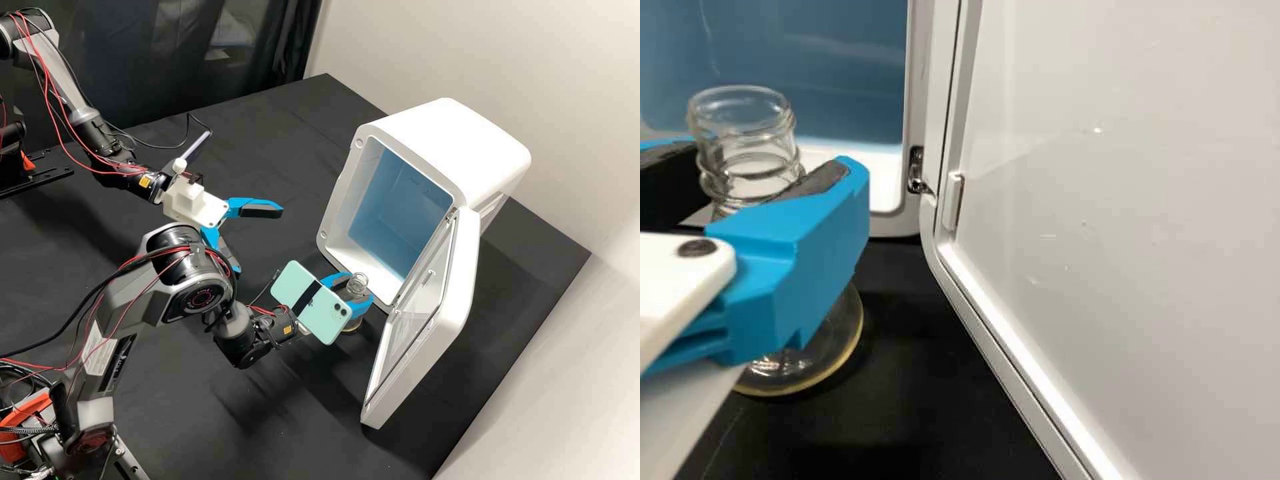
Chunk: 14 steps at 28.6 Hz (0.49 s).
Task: Take the flask out of the incubator
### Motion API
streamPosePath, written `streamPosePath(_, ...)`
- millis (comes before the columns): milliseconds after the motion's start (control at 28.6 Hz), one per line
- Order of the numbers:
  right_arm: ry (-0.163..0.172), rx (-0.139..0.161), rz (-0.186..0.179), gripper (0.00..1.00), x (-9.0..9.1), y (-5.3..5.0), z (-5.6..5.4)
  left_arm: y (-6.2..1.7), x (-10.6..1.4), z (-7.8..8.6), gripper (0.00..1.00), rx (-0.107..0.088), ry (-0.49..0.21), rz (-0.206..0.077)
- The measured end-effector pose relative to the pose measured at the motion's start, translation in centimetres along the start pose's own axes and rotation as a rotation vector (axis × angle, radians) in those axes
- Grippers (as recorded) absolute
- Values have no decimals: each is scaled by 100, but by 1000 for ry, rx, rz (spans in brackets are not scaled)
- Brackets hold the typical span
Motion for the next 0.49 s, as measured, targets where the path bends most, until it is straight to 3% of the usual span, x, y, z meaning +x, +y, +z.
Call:
streamPosePath(70,27,4,13,100,-25,52,-25,73,81,14,100,6,28,31)
streamPosePath(140,62,6,22,100,-40,104,-54,87,138,3,100,28,65,40)
streamPosePath(245,111,20,36,100,-61,165,-105,79,170,-15,100,28,97,37)
streamPosePath(350,135,56,55,100,-76,215,-148,56,175,-25,100,38,106,29)
streamPosePath(490,154,107,33,100,-80,204,-169,55,174,-30,100,31,112,28)
